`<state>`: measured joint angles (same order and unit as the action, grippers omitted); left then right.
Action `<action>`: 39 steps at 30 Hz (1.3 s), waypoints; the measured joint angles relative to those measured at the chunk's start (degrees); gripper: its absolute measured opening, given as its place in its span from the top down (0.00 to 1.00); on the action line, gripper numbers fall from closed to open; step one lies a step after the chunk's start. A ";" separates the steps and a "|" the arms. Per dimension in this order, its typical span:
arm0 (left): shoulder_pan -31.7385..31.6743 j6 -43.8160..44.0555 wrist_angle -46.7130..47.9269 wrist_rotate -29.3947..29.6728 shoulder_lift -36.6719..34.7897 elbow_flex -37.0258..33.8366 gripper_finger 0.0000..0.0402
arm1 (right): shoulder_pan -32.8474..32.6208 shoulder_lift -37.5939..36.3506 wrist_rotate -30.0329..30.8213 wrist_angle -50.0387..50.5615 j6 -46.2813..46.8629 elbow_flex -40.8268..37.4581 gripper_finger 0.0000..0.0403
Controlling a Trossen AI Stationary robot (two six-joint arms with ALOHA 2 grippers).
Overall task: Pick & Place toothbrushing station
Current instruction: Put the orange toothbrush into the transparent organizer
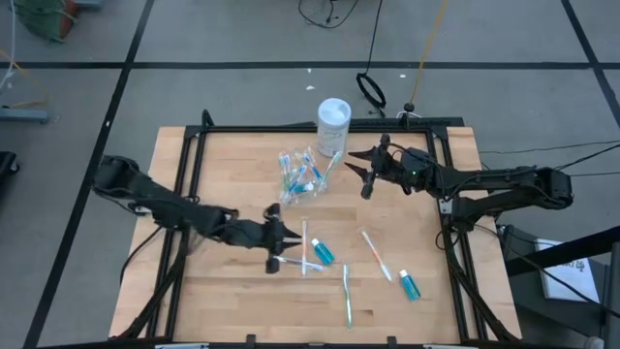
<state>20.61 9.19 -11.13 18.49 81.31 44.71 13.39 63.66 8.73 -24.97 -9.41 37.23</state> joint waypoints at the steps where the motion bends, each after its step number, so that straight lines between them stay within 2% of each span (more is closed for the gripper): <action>1: -0.52 0.02 -0.95 -1.33 1.79 0.00 0.79 | 0.01 0.00 0.00 0.63 0.49 0.00 0.68; 8: -3.20 0.16 -13.27 -15.28 14.41 0.00 0.59 | 0.00 0.00 -0.02 4.33 1.11 -0.02 0.68; 12: -3.98 2.00 -16.61 -18.79 20.39 0.00 0.54 | 0.02 0.00 -0.02 4.63 1.09 -0.02 0.68; 15: -4.50 4.64 -16.00 -17.09 23.37 0.00 0.54 | 0.01 0.00 -0.02 4.61 1.09 -0.02 0.68; 23: -7.06 15.95 -12.75 -1.61 23.05 0.00 0.59 | 0.01 0.00 -0.02 4.61 1.07 -0.04 0.68; 31: -8.45 29.96 -12.25 -0.38 21.71 0.04 0.63 | 0.01 0.00 -0.02 4.60 0.75 -0.07 0.68; 39: -8.10 39.66 -1.64 -0.23 21.76 0.07 0.63 | 0.00 0.00 -0.02 4.69 0.78 -0.07 0.68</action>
<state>12.51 48.85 -12.76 18.27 103.07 44.77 13.39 63.66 8.71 -20.27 -8.62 37.17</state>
